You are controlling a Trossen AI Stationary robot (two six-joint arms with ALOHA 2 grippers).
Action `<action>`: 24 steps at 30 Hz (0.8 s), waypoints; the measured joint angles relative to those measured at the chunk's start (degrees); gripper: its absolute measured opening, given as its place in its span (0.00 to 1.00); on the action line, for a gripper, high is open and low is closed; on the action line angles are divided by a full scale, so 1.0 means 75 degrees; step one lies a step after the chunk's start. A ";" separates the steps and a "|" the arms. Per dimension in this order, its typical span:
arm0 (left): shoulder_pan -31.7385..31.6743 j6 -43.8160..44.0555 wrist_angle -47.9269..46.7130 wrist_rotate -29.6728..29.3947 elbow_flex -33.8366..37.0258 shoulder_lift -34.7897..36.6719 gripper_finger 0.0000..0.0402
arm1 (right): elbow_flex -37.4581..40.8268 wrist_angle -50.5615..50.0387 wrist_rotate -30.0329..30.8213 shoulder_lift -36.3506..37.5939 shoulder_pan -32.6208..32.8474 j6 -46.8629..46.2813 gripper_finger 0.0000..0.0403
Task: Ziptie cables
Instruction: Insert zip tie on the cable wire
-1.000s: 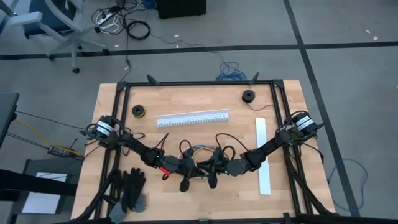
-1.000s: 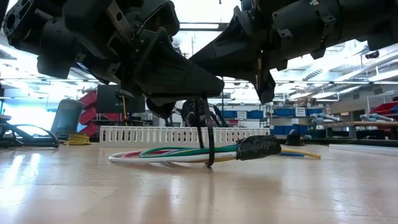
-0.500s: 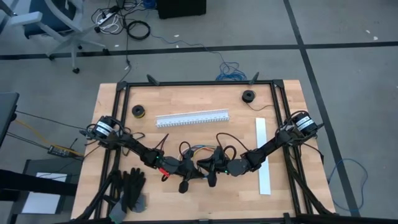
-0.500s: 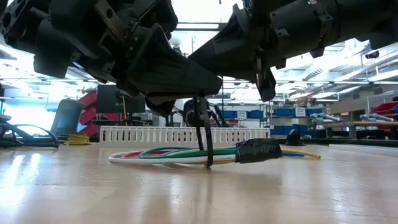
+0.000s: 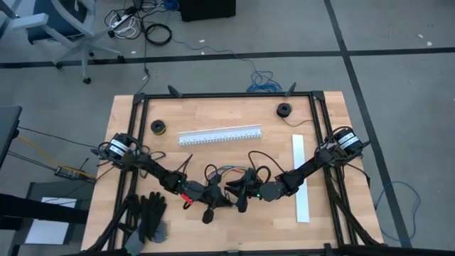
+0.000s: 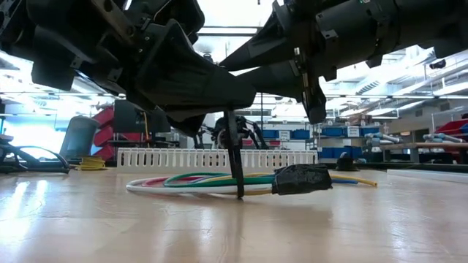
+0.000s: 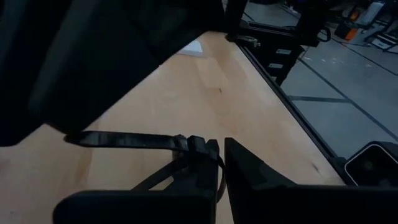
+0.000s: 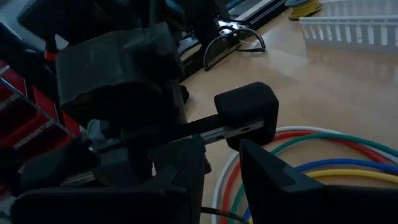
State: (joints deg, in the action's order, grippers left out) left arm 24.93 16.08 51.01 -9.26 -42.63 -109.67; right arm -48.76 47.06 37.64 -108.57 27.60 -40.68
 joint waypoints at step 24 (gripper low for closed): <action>-0.0172 0.0315 0.0253 0.0134 0.0000 -0.0002 0.00 | 0.0001 0.0286 -0.1244 -0.0003 -0.0004 -0.0555 0.13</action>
State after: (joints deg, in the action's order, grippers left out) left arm 23.64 18.44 52.90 -8.25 -42.63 -109.69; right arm -48.75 49.21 28.31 -108.60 27.57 -44.85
